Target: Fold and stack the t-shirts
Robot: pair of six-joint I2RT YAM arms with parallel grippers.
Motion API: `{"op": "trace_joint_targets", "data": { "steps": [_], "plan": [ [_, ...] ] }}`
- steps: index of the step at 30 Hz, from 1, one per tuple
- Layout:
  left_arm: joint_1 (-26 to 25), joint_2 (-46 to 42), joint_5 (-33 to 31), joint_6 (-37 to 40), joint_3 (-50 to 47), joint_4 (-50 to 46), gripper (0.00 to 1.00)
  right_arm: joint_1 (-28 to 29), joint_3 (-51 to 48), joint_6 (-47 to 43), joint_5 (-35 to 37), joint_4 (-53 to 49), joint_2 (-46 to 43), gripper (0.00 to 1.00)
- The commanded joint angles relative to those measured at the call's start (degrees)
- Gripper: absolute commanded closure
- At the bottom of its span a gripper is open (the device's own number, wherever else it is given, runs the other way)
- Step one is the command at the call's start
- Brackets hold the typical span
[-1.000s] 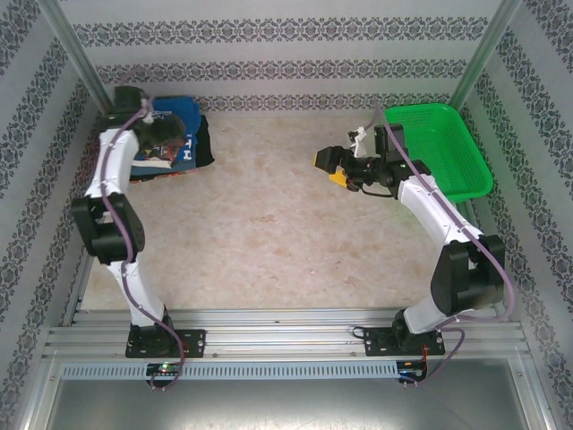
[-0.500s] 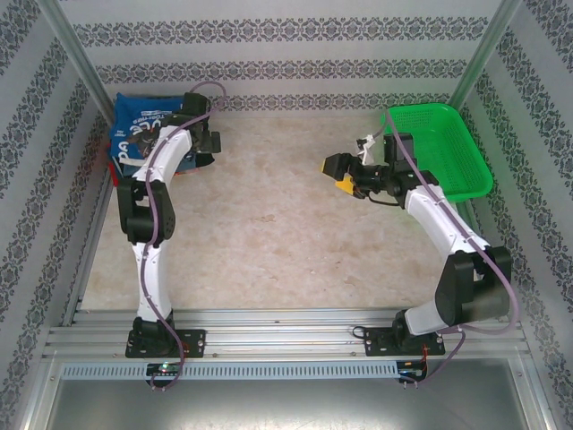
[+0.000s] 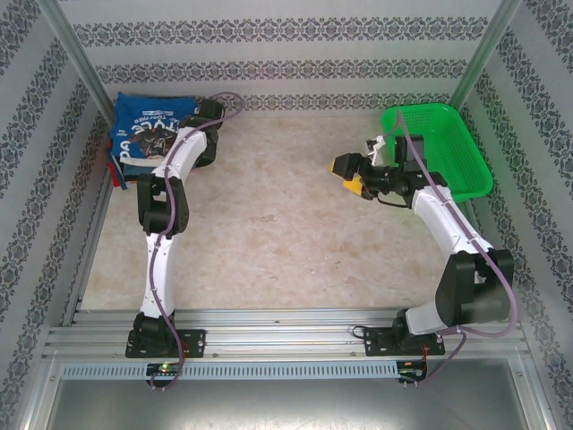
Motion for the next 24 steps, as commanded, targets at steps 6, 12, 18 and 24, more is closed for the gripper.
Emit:
{"op": "trace_joint_targets", "data": {
  "steps": [6,12,18,24],
  "plan": [
    [1.47,-3.53,-1.96,2.30,-1.33,4.74,0.86,-0.84,-2.56,-1.29,-2.16,0.43,-1.44,0.02],
    [3.73,-7.11,-0.57,1.02,-1.79,5.29,1.00,-0.85,-3.19,0.21,-1.72,2.11,-1.67,0.02],
    [8.38,-15.38,5.00,-3.64,-9.04,9.85,1.00,-0.76,-3.69,1.52,-1.07,3.28,-2.34,0.02],
    [14.36,-22.72,15.97,-10.43,-18.16,16.81,1.00,-0.46,-3.22,2.56,-0.68,3.98,-1.98,0.02]
  ]
}}
